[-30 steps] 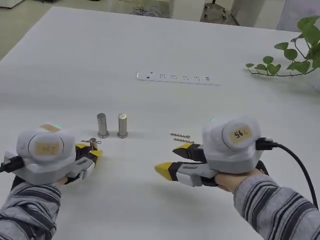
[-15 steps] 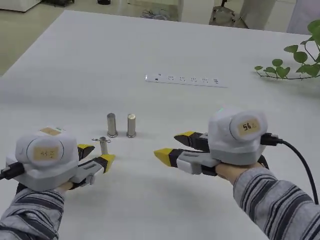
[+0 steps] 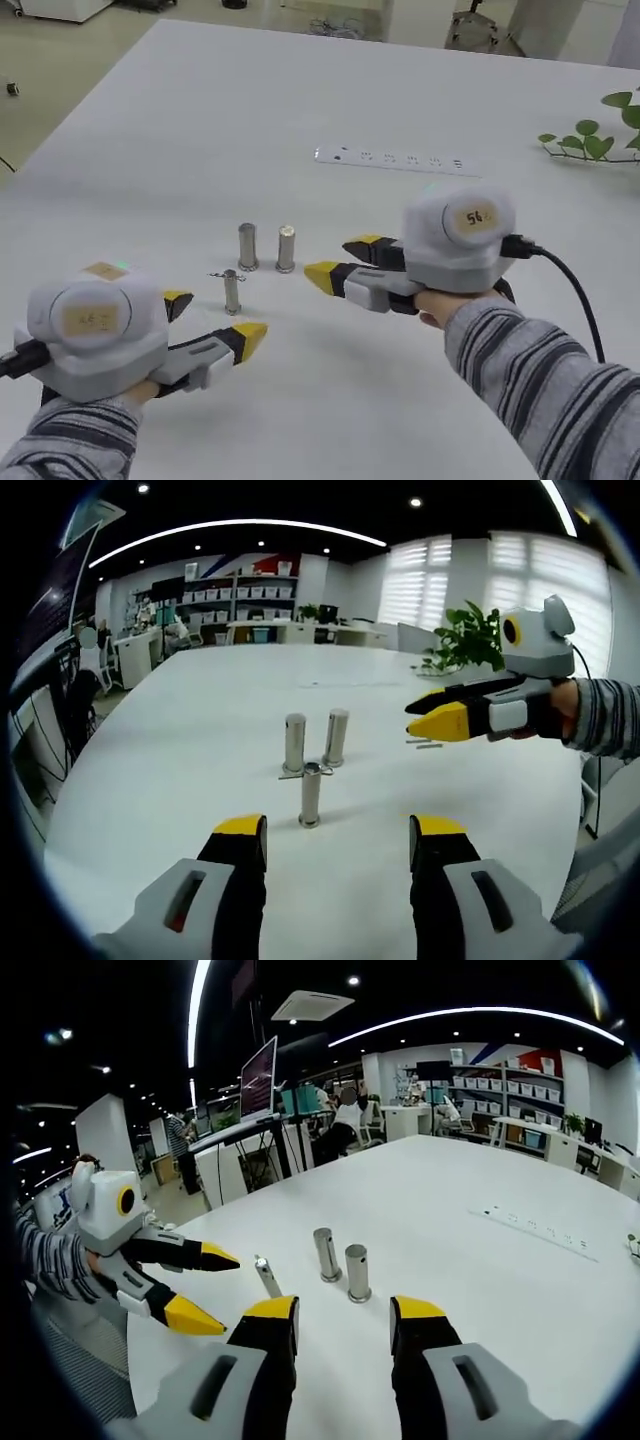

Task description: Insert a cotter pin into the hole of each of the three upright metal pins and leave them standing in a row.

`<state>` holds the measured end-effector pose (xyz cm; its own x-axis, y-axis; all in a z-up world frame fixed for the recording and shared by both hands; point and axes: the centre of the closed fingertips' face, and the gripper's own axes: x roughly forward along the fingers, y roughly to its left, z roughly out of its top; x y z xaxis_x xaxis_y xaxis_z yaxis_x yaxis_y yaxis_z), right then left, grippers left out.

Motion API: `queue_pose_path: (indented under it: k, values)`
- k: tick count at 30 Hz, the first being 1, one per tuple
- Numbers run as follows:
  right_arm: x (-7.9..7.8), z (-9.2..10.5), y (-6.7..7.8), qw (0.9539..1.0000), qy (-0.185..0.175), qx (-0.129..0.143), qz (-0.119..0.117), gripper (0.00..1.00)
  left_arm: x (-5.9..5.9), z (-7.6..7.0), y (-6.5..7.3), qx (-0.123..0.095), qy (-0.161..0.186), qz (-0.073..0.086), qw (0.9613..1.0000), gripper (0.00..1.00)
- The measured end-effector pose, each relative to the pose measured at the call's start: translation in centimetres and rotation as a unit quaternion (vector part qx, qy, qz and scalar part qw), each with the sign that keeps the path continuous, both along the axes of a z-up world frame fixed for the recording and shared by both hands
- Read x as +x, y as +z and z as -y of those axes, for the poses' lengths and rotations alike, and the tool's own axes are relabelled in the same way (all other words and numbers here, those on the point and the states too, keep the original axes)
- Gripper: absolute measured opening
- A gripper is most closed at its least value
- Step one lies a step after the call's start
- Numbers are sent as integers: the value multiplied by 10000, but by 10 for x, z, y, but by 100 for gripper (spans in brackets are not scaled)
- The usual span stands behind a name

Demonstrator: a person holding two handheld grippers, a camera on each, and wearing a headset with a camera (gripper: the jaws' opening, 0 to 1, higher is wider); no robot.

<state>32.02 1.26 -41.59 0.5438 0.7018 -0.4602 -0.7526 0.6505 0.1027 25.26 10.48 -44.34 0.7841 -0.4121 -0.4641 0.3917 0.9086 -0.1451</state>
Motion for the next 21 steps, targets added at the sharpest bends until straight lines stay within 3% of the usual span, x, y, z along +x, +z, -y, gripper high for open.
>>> queue_pose_path:
  k: [3,6,13,21]
  values:
    - [8,-7,1,9999,-69,130,25,28,-3,1,2,-43,23,43,10000,57]
    - [12,-13,1,9998,-57,184,40,28,-6,1,2,105,-38,73,9999,58]
    - [26,-27,-10,9998,-7,174,-19,28,-6,-2,6,99,-20,207,9997,59]
    - [39,-37,-23,9998,-35,182,-64,23,-10,0,7,115,-54,228,9997,59]
